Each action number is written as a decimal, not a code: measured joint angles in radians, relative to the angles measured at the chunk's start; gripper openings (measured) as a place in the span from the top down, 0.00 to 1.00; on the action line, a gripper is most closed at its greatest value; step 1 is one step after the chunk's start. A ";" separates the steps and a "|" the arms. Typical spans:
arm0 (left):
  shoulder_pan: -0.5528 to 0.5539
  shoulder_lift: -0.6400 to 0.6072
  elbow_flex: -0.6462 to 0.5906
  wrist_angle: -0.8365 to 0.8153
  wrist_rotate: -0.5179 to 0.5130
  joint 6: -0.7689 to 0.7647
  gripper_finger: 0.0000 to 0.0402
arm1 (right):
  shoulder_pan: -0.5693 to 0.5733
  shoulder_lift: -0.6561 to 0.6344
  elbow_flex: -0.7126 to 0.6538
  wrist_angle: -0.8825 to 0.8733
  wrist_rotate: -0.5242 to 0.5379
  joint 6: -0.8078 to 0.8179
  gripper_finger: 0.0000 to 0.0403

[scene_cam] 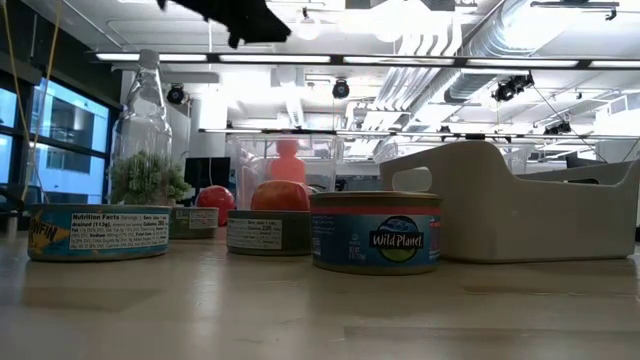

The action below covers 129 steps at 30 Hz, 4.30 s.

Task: Pick & Place Food Item
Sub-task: Put the blue tuna can into the gray bin

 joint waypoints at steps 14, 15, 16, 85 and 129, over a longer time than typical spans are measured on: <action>-0.376 -0.161 0.000 -0.316 0.050 -0.031 0.68 | 0.009 -0.020 0.001 0.502 -0.774 -0.530 0.02; -0.413 -0.162 0.000 -0.342 0.050 -0.036 0.68 | 0.011 -0.005 0.000 0.502 -0.792 -0.497 0.02; -0.453 -0.162 0.000 -0.367 0.050 -0.043 0.68 | 0.018 0.010 -0.007 0.513 -0.803 -0.464 0.02; -1.160 0.119 -0.158 -0.689 -0.624 -0.753 0.68 | 0.142 0.277 -0.052 0.945 -0.801 -0.162 0.02; -1.119 0.205 -0.511 -0.314 -0.582 -0.797 0.69 | 0.154 0.277 -0.052 0.918 -0.883 -0.152 0.02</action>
